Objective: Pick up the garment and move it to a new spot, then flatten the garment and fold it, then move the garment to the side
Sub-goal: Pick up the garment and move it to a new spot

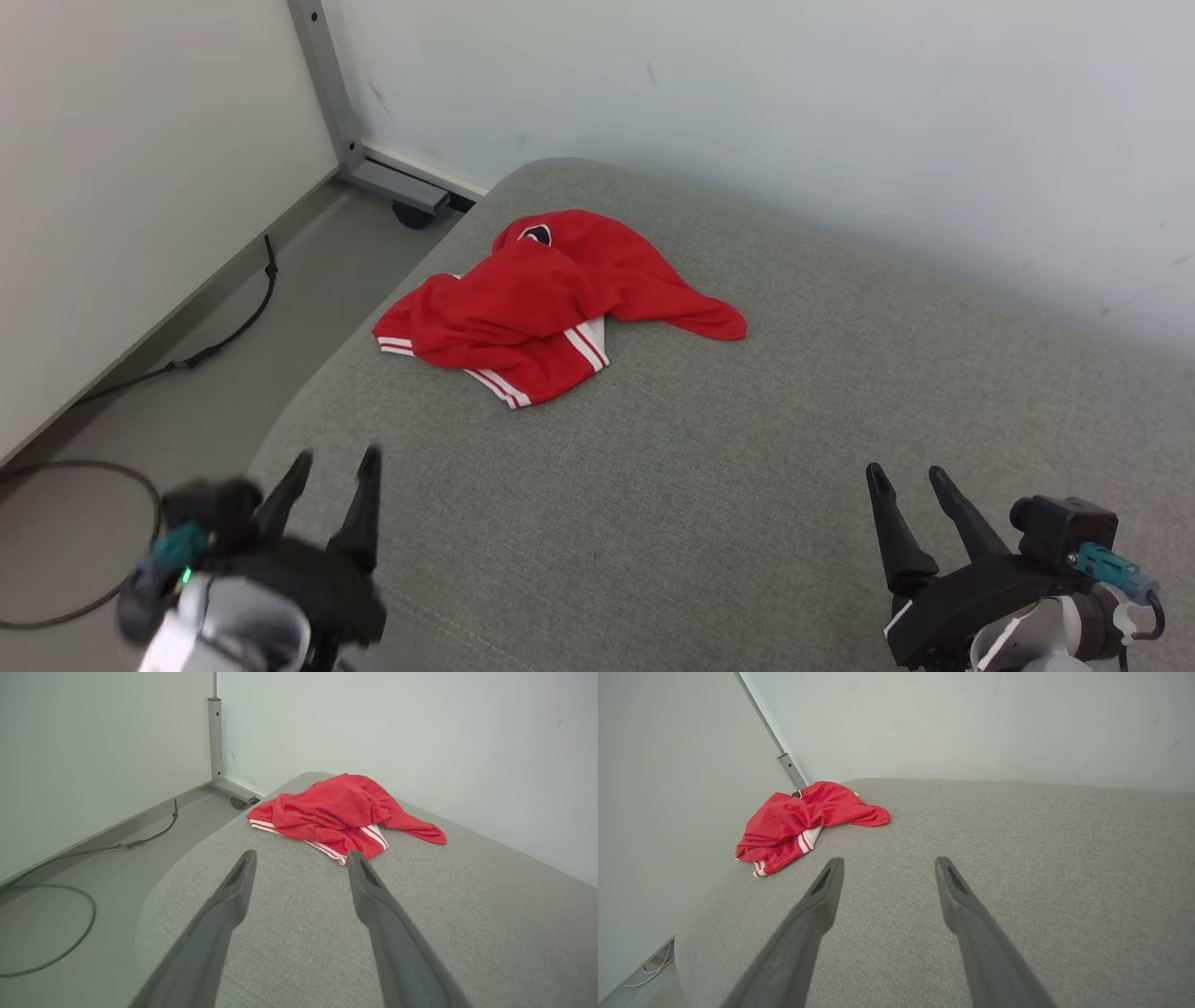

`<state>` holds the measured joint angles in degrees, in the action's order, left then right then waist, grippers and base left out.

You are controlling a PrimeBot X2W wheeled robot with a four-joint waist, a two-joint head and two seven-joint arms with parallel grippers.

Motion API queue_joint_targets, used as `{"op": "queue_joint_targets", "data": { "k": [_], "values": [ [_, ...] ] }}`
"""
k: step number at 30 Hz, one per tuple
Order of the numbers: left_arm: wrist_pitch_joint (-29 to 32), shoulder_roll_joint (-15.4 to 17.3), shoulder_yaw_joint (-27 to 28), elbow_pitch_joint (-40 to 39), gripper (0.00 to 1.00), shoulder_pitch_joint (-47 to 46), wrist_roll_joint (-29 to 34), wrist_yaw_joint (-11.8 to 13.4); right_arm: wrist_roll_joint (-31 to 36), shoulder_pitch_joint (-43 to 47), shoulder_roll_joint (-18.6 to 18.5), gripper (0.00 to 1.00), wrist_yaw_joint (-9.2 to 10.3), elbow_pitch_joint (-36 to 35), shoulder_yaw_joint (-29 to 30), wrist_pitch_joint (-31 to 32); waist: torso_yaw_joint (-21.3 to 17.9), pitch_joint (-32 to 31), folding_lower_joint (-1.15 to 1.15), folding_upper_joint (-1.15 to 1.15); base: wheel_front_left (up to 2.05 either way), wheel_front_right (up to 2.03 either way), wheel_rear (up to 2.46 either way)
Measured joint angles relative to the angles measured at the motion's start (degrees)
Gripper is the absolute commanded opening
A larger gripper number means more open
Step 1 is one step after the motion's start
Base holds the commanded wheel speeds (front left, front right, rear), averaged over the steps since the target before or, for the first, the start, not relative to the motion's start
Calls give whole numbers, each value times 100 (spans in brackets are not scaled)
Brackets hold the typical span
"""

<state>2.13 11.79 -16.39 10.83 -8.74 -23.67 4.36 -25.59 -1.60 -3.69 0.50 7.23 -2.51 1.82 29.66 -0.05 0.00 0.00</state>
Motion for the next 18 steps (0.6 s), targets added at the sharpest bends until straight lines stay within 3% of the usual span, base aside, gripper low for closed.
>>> {"op": "queue_joint_targets", "data": {
  "k": [8,13,18],
  "values": [
    [848,-397,-280,1428,100,-1961,-194,-356,246,121,-189,100,9,-471,-114,124,-102,248,2,1,0,0,0],
    [1259,-216,-200,2080,100,-2292,-215,-423,513,259,-248,100,26,-1085,-361,344,-338,361,1,1,0,0,0],
    [1482,-210,-146,2540,100,-2758,-216,-446,768,255,-561,100,58,-1621,-398,601,-614,611,1,0,0,0,0]
  ]
}}
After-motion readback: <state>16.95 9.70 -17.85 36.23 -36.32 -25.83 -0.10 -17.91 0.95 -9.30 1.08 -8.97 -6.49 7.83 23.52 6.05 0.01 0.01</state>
